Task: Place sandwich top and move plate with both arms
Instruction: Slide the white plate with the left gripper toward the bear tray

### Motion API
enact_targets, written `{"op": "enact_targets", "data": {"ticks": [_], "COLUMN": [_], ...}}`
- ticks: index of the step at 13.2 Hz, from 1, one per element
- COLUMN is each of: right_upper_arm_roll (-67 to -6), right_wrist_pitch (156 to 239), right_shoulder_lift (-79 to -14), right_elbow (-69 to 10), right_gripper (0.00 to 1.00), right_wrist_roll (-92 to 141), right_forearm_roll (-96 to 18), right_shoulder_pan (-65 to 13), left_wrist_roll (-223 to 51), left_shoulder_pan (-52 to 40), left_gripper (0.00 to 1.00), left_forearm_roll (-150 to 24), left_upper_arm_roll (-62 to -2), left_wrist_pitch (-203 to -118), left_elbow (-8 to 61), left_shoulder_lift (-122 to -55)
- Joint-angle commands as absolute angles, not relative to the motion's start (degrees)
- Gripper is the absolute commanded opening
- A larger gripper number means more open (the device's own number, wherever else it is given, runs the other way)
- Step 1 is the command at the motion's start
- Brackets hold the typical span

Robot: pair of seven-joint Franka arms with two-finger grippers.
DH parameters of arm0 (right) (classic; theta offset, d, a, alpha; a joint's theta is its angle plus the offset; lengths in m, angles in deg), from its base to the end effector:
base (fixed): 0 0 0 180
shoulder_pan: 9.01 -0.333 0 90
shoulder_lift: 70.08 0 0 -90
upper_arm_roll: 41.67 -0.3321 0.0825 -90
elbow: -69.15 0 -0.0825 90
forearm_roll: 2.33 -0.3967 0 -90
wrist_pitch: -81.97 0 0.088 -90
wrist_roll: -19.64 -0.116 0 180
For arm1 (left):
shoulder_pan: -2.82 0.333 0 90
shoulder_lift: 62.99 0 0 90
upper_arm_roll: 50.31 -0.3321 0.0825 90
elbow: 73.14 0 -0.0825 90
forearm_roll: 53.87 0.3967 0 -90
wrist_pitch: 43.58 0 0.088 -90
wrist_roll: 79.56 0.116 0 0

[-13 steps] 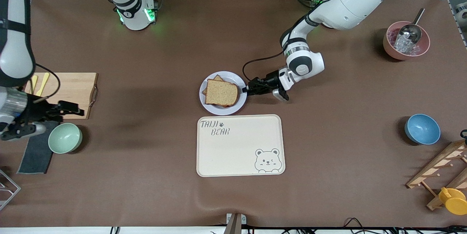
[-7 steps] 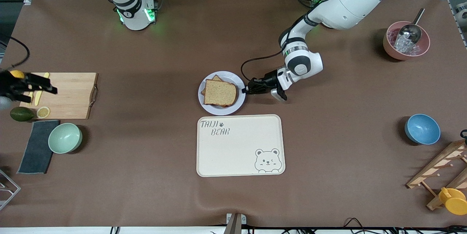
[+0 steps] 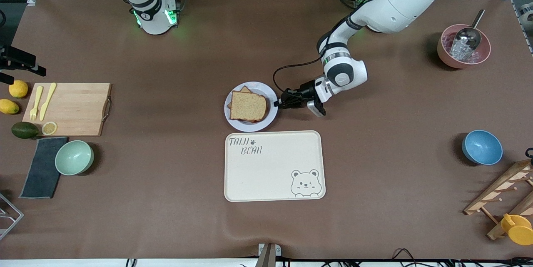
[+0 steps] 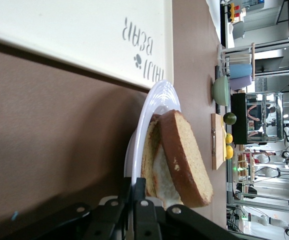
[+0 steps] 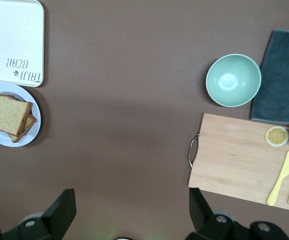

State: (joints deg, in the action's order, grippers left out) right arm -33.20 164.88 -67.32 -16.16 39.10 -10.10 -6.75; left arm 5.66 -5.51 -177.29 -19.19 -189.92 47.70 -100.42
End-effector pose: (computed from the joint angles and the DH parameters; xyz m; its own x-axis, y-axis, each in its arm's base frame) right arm 0.5627 -0.0870 0.6344 0.9854 0.1651 -0.0407 0.1573 -0.9761 -0.1502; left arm 0.4279 -0.3631 0.1208 0.9840 0.1477 0.0994 -0.0228 -0.4492 0.8931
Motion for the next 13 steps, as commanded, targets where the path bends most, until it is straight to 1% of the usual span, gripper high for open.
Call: {"op": "enact_targets", "data": {"ticks": [1, 2, 5, 11, 13], "right_upper_arm_roll": [-39.4, -40.7, -42.6, -42.7, -42.5], "right_wrist_pitch": [169.2, 170.4, 170.3, 170.3, 170.1], "right_shoulder_lift": [-68.5, -68.5, -68.6, -68.5, -68.3], "right_elbow": [-16.8, -16.8, -15.8, -15.6, -15.6], "right_gripper": [1.00, 1.00, 1.00, 1.00, 1.00], "right_wrist_roll": [34.9, 34.5, 29.7, 29.6, 29.6], "right_forearm_roll": [-4.6, -4.2, -4.3, -4.2, -4.3], "right_shoulder_pan": [-5.0, -4.6, -4.5, -4.3, -4.4], "left_wrist_roll": [7.5, 7.5, 7.4, 7.4, 7.1], "left_shoulder_pan": [-5.2, -5.2, -4.9, -3.7, -0.8], "left_gripper": [0.00, 0.00, 0.00, 0.00, 0.00], "left_forearm_roll": [-179.2, -179.2, -179.6, -179.6, -179.6], "left_upper_arm_roll": [-18.9, -18.9, -18.9, -18.8, -16.7], "left_wrist_pitch": [-189.1, -188.9, -188.7, -188.6, -188.6], "left_elbow": [47.7, 47.7, 47.6, 47.5, 47.5], "left_shoulder_lift": [-98.7, -98.3, -97.3, -94.5, -93.4]}}
